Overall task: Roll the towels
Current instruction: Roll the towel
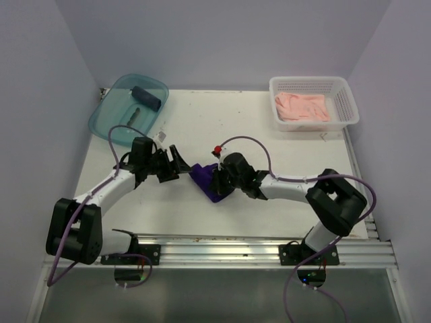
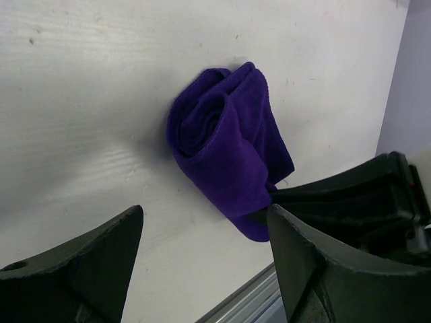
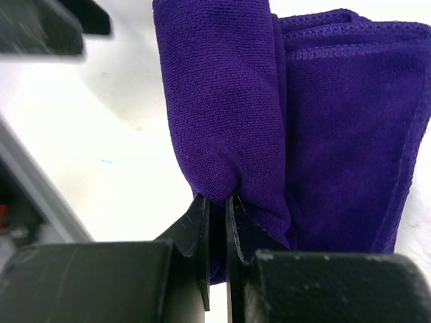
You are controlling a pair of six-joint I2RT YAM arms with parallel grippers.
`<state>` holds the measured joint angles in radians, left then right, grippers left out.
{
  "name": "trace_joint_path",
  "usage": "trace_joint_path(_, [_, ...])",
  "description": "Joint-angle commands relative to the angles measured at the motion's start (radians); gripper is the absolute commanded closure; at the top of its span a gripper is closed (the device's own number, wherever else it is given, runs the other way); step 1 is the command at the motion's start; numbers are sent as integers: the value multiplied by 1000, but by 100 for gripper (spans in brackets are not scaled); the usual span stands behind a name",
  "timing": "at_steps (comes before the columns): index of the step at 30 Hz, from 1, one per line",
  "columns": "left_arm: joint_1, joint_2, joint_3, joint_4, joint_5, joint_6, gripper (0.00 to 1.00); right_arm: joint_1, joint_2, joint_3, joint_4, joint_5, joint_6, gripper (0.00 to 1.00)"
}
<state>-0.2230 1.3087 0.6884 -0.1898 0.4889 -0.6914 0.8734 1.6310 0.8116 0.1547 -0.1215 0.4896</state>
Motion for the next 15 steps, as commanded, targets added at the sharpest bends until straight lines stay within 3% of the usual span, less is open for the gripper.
trace_joint_path(1, [-10, -32, -61, 116, 56, -48, 21, -55, 0, -40, 98, -275, 138, 100])
trace_joint_path(8, [-82, 4, -89, 249, 50, -77, 21, -180, 87, -136, 399, -495, 363, 100])
trace_joint_path(15, [-121, 136, -75, 342, 57, -102, 23, -254, 220, -204, 690, -615, 562, 100])
